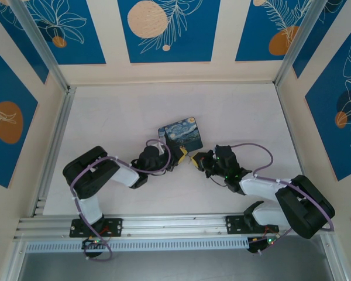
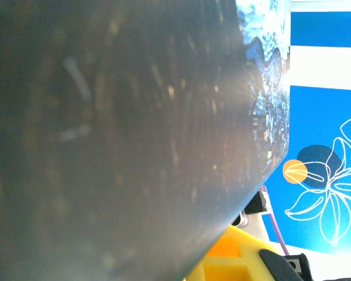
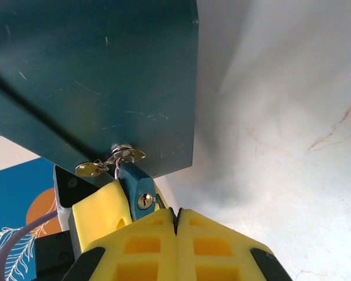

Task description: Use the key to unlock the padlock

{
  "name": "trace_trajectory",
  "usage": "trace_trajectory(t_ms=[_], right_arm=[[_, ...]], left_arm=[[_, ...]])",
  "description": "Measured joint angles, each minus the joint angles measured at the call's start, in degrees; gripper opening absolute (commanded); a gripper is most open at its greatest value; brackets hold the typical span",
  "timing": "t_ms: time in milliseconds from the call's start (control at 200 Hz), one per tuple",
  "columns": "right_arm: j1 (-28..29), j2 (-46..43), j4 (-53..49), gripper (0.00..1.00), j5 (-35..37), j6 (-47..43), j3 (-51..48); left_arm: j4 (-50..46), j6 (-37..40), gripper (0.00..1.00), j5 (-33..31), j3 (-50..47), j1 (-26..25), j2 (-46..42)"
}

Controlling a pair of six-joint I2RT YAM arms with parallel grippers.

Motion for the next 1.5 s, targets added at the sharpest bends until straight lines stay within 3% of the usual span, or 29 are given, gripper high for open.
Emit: trace_trajectory(t_ms=[1495], right_arm=[[-0.3,-1.4,-1.9,0.00,0.2,0.0,0.0]], left_arm=[[0.1,0.0,0.00,-0.2,0.0,-0.3,0.1]])
